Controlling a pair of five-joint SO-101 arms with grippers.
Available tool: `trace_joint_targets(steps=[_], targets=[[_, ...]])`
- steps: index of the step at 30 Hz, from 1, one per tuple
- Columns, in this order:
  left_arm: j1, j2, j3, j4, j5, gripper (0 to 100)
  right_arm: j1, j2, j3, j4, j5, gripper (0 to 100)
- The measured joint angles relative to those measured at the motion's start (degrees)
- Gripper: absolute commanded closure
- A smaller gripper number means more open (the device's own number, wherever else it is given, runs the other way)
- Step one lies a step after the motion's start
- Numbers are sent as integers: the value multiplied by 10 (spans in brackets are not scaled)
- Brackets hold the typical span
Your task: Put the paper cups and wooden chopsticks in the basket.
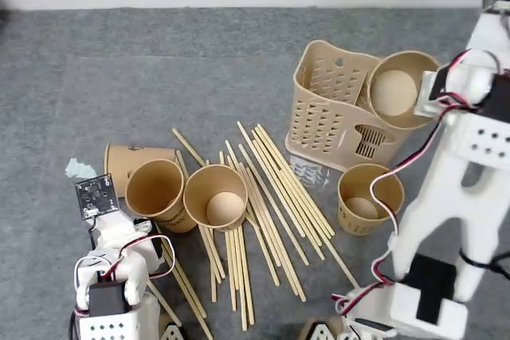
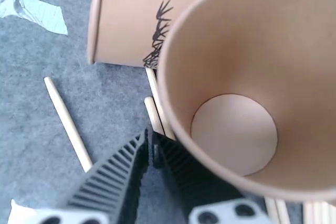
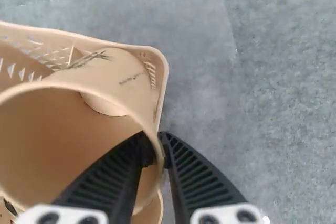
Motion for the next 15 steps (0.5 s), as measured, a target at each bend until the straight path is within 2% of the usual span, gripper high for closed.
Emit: trace_joint_targets(steps=[3, 5, 15], targets=[[0, 0, 0, 0, 0, 986, -3, 9, 0, 1, 0, 712], [0, 0, 0, 0, 0, 986, -3, 9, 0, 1, 0, 679], [0, 0, 0, 0, 0, 986, -47, 9, -29, -18, -1, 768]])
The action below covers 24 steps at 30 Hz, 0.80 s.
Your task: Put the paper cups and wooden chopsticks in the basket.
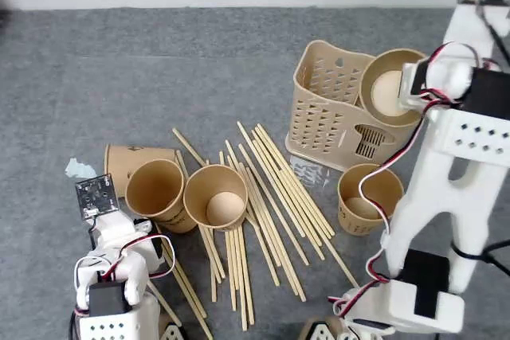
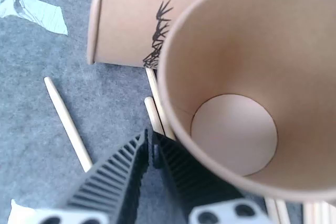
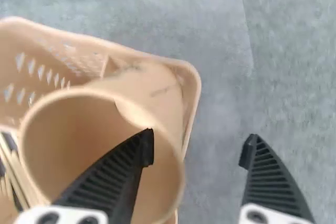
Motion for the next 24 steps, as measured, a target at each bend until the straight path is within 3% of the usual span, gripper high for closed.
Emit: trace_joint_targets(steps=[13, 16, 24], targets=[[0, 0, 0, 0, 0, 986, -1, 4, 0, -147, 0, 771], [0, 0, 0, 0, 0, 986, -1, 7, 0, -142, 0, 772], [0, 0, 0, 0, 0, 986, -1, -3, 0, -15, 0, 772]])
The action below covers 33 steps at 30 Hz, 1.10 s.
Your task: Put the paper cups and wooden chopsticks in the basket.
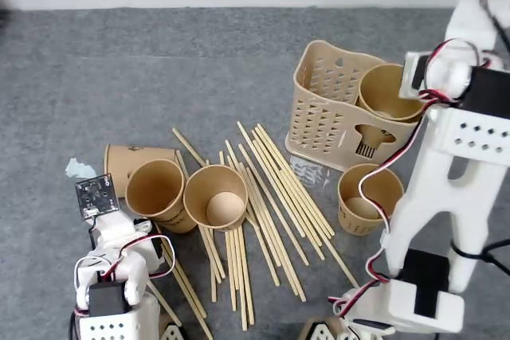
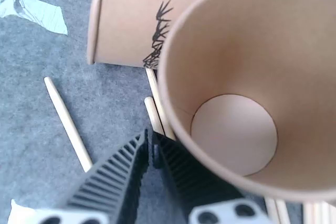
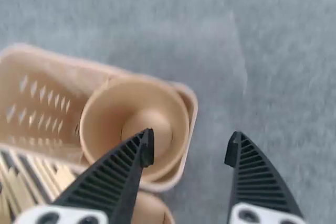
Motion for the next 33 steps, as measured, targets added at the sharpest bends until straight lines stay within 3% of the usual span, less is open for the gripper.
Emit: trace_joint_targets(steps=[12, 24, 33], targets=[[0, 0, 0, 0, 0, 986, 0, -27, 34, 41, 0, 772], [0, 0, 0, 0, 0, 986, -14, -252, 392, 35, 62, 772], [0, 0, 0, 0, 0, 986, -15, -271, 655, -138, 65, 772]])
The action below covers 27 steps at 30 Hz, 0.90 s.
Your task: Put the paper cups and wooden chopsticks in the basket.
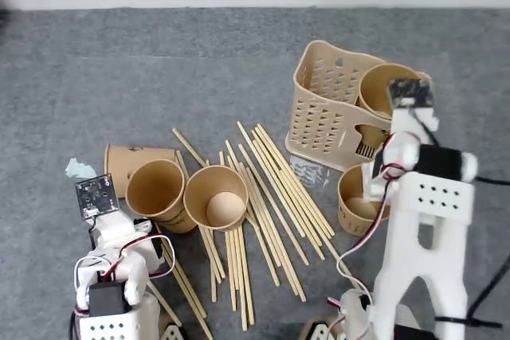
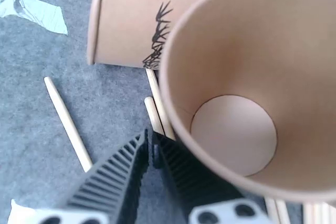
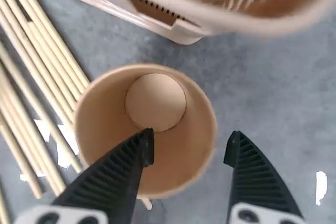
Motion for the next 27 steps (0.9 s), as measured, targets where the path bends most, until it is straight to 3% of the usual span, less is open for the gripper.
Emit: trace_joint_targets(steps=[9, 15, 19, 27], targets=[[0, 0, 0, 0, 0, 986, 20, 0, 100, -85, 0, 779], [0, 0, 0, 0, 0, 986, 28, 0, 128, -101, 0, 987], [0, 0, 0, 0, 0, 986, 31, -8, 128, -103, 1, 991], [0, 0, 0, 0, 0, 986, 44, -96, 10, 9, 1, 991]])
